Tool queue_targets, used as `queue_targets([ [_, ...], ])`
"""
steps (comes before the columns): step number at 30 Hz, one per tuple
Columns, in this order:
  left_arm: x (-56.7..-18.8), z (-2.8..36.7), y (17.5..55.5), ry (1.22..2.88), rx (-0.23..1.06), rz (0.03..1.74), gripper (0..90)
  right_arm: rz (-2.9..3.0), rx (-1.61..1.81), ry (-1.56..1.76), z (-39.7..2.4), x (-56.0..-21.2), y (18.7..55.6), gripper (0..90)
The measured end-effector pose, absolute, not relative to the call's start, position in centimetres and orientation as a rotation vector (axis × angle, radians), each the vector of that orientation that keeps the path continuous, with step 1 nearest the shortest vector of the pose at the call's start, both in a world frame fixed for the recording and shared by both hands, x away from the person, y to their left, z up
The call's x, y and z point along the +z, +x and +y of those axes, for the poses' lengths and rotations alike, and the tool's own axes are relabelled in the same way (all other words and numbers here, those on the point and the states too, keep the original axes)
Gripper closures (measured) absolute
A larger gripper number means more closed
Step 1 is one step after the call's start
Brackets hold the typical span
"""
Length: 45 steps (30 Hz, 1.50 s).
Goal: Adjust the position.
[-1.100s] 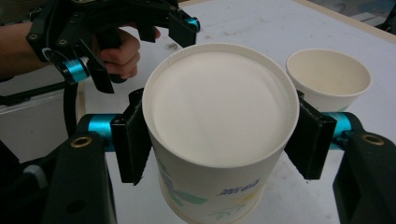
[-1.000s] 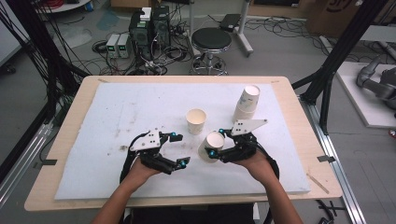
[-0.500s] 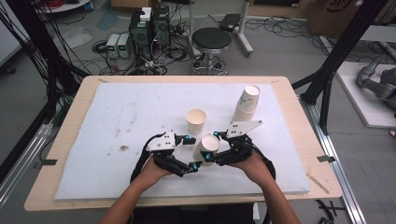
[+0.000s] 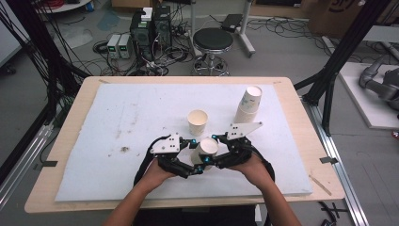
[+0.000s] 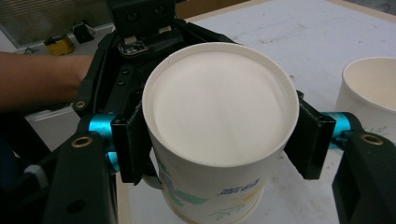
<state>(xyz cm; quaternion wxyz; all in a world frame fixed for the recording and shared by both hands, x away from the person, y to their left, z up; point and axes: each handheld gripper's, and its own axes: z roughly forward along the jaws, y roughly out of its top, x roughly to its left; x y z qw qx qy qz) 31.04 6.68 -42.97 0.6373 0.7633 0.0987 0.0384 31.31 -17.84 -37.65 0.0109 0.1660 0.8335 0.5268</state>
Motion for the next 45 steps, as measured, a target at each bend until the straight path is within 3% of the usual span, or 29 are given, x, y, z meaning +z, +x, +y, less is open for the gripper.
queue_targets([
  [12, -42.8, 6.9, 31.0, 1.754, 0.084, 0.223, 31.2, 2.594, 1.66, 0.528, -17.8, -37.7, 31.3, 33.5],
  [16, -42.4, 7.1, 31.0, 1.77, 0.08, 0.219, 31.9, 2.57, 1.688, 0.58, -17.7, -37.8, 31.4, 19.5],
  [31, -39.7, 7.6, 31.4, 2.076, 0.103, 0.172, 32.2, 2.599, 1.592, 0.444, -17.4, -37.7, 31.0, 19.5],
  [45, -38.7, 7.6, 31.8, 2.262, 0.059, 0.133, 32.1, 2.687, 1.417, 0.348, -17.0, -37.3, 31.3, 19.5],
])
